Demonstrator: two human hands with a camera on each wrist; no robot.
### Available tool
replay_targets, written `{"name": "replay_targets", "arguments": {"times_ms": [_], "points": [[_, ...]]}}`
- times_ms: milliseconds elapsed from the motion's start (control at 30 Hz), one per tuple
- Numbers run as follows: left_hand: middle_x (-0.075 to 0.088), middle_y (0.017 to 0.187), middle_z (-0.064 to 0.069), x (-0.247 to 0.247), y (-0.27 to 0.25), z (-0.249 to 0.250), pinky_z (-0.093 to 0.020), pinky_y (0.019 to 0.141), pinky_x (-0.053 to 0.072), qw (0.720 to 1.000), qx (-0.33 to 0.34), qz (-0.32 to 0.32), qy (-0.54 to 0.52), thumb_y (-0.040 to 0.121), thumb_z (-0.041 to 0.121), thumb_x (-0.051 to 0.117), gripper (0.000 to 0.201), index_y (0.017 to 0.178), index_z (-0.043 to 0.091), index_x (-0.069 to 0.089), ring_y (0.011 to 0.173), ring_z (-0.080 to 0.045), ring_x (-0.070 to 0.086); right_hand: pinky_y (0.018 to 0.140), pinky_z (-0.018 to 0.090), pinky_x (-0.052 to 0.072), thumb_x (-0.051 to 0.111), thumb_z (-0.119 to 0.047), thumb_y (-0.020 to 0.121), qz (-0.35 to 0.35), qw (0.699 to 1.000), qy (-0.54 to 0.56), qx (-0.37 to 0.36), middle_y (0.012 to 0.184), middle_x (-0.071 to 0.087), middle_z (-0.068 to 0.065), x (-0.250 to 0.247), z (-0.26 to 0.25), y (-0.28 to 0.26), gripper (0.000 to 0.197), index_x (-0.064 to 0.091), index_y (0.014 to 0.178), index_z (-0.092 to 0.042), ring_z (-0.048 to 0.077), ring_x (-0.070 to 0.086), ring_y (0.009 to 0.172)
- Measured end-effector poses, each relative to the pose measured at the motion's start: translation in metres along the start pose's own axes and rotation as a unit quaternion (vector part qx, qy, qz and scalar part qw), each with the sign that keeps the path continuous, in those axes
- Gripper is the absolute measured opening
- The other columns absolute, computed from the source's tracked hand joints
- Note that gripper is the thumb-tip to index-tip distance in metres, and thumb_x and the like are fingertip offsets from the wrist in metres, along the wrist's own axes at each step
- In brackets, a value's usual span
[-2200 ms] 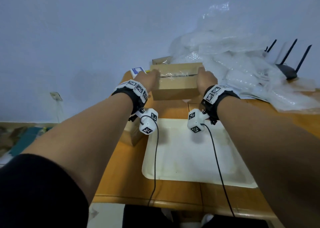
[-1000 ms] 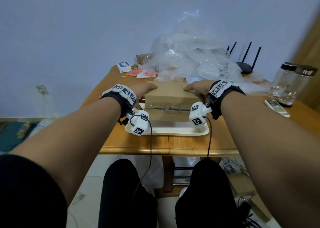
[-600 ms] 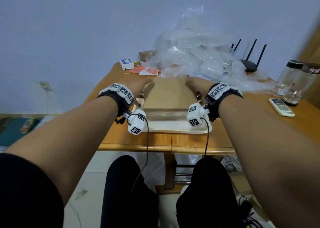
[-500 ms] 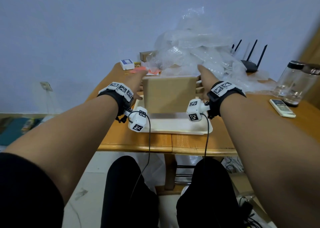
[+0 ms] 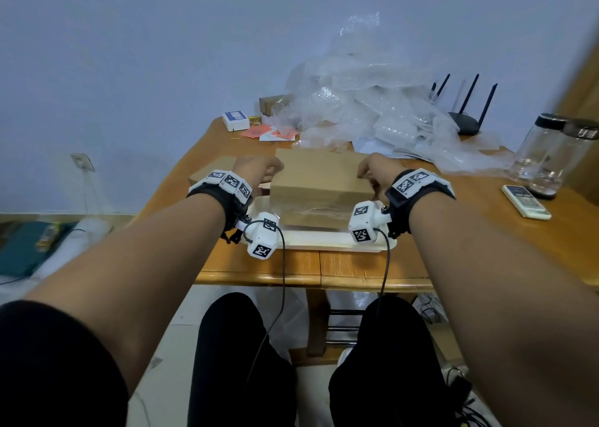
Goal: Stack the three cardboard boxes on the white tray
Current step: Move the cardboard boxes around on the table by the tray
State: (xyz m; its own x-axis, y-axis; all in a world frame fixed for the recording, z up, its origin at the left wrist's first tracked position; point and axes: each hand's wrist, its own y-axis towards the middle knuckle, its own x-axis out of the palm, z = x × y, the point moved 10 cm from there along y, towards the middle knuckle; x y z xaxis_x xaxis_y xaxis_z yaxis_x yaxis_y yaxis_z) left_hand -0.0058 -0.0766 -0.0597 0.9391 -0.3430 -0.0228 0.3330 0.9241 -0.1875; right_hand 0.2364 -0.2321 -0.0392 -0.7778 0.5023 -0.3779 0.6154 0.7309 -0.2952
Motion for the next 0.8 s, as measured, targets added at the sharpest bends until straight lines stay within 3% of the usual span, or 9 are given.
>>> {"name": "replay_targets", "arguments": {"times_ms": [67, 133, 200, 267, 333, 400, 567, 667, 800], "points": [[0.076, 0.106, -0.005, 0.000, 0.001, -0.004, -0.049, 0.092, 0.059, 1.000, -0.003, -0.009, 0.021, 0.083, 0.017, 0.080, 0.029, 0.109, 0.009, 0.071, 0.094, -0.019, 0.071, 0.067, 0.028, 0.043, 0.056, -0.010, 0.091, 0.002, 1.000, -0.024, -0.014, 0.079, 0.051, 0.004, -0.001, -0.001, -0.001, 0.014, 0.056, 0.078, -0.015, 0.019, 0.047, 0.067], [0.074, 0.113, -0.008, 0.000, 0.001, -0.006, -0.047, 0.083, 0.061, 0.999, -0.006, -0.013, 0.045, 0.082, 0.020, 0.084, 0.044, 0.120, 0.006, 0.068, 0.100, -0.020, 0.070, 0.083, 0.033, 0.050, 0.063, -0.013, 0.085, 0.007, 1.000, -0.010, -0.003, 0.091, 0.057, 0.014, 0.000, 0.005, 0.002, 0.011, 0.062, 0.093, -0.006, 0.029, 0.054, 0.078], [0.074, 0.114, -0.013, -0.001, 0.004, -0.009, -0.044, 0.071, 0.063, 0.998, -0.010, -0.012, 0.061, 0.080, 0.019, 0.086, 0.055, 0.126, 0.002, 0.063, 0.097, -0.025, 0.072, 0.098, 0.045, 0.050, 0.069, -0.018, 0.075, 0.005, 1.000, -0.021, 0.016, 0.103, 0.060, 0.017, 0.002, 0.014, 0.007, 0.039, 0.064, 0.111, -0.001, 0.034, 0.057, 0.090], [0.074, 0.113, -0.015, -0.003, 0.006, -0.014, -0.047, 0.071, 0.064, 0.997, -0.015, -0.005, 0.076, 0.079, 0.019, 0.087, 0.056, 0.126, 0.001, 0.063, 0.097, -0.029, 0.073, 0.095, 0.044, 0.052, 0.071, -0.022, 0.072, -0.006, 0.999, -0.028, 0.018, 0.109, 0.060, 0.016, 0.009, 0.018, 0.006, 0.046, 0.065, 0.114, -0.004, 0.035, 0.059, 0.095], [0.072, 0.115, -0.015, -0.006, 0.006, -0.020, -0.052, 0.075, 0.064, 0.995, -0.023, 0.001, 0.100, 0.078, 0.022, 0.088, 0.054, 0.122, 0.004, 0.063, 0.099, -0.032, 0.072, 0.089, 0.043, 0.056, 0.070, -0.022, 0.077, -0.017, 0.999, -0.018, 0.021, 0.109, 0.060, 0.018, 0.015, 0.022, 0.003, 0.036, 0.065, 0.109, -0.006, 0.037, 0.062, 0.095], [0.070, 0.115, -0.015, -0.007, 0.006, -0.024, -0.049, 0.076, 0.064, 0.994, -0.029, 0.003, 0.108, 0.080, 0.023, 0.086, 0.052, 0.122, 0.004, 0.062, 0.100, -0.031, 0.070, 0.097, 0.051, 0.056, 0.070, -0.023, 0.078, -0.027, 0.999, -0.010, 0.021, 0.114, 0.064, 0.021, 0.018, 0.024, 0.005, 0.030, 0.064, 0.104, -0.009, 0.040, 0.068, 0.103], [0.069, 0.120, -0.013, -0.004, 0.006, -0.025, -0.035, 0.055, 0.060, 0.994, -0.035, -0.009, 0.106, 0.086, 0.021, 0.083, 0.048, 0.126, 0.005, 0.061, 0.108, -0.030, 0.068, 0.099, 0.054, 0.055, 0.070, -0.030, 0.076, -0.049, 0.998, 0.014, 0.033, 0.110, 0.064, 0.018, 0.020, 0.033, 0.009, 0.032, 0.062, 0.102, -0.014, 0.035, 0.066, 0.093], [0.068, 0.120, -0.015, -0.004, 0.008, -0.026, -0.042, 0.067, 0.062, 0.992, -0.042, -0.011, 0.116, 0.088, 0.020, 0.081, 0.041, 0.120, 0.009, 0.060, 0.106, -0.031, 0.068, 0.099, 0.057, 0.054, 0.068, -0.029, 0.082, -0.063, 0.996, 0.040, 0.041, 0.113, 0.062, 0.018, 0.024, 0.039, 0.014, 0.029, 0.060, 0.105, -0.013, 0.037, 0.066, 0.096], [0.068, 0.121, -0.015, -0.004, 0.009, -0.025, -0.052, 0.086, 0.061, 0.991, -0.037, -0.006, 0.125, 0.092, 0.020, 0.078, 0.022, 0.097, 0.018, 0.056, 0.108, -0.031, 0.068, 0.098, 0.055, 0.054, 0.068, -0.028, 0.082, -0.070, 0.996, 0.036, 0.040, 0.114, 0.064, 0.017, 0.024, 0.039, 0.015, 0.027, 0.062, 0.103, -0.012, 0.038, 0.068, 0.097]]}}
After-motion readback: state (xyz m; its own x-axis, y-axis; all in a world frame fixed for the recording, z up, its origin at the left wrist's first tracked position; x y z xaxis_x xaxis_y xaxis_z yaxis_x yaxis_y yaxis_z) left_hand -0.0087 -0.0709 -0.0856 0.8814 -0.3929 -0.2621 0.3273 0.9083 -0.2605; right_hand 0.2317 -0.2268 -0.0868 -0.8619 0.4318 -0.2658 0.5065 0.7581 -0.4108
